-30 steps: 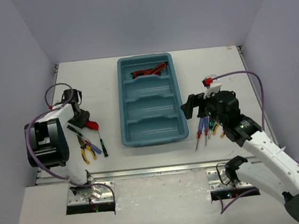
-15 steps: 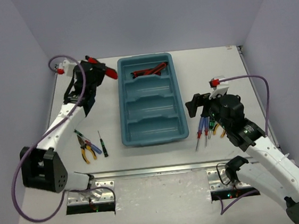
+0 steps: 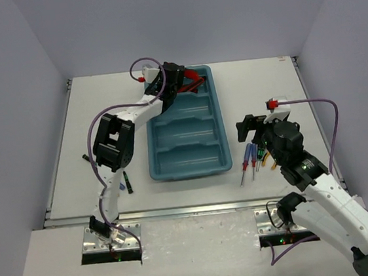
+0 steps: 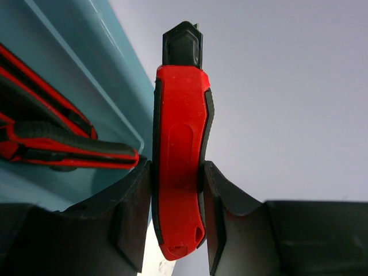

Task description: Sort the tools into containers

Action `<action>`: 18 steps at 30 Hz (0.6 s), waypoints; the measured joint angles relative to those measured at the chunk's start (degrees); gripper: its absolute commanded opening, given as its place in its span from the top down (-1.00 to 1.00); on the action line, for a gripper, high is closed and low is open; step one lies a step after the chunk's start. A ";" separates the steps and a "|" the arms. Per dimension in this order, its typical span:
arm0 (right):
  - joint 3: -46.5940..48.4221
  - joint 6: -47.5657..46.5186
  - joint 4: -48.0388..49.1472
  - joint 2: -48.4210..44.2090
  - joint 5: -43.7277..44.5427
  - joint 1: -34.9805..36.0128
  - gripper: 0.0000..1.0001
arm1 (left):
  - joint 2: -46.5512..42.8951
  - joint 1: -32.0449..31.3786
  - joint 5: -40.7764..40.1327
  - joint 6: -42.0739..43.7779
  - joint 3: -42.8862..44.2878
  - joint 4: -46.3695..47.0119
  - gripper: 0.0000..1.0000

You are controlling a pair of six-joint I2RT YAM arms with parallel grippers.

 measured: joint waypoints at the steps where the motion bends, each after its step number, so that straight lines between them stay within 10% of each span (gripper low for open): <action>1: 0.00 0.00 0.17 -0.10 0.11 0.00 -0.98 | 1.40 0.00 -0.24 -0.88 1.27 0.15 0.76; 18: -0.42 0.22 0.86 -0.03 0.45 0.00 -0.98 | 5.94 0.61 -2.66 -3.94 6.37 0.54 -0.39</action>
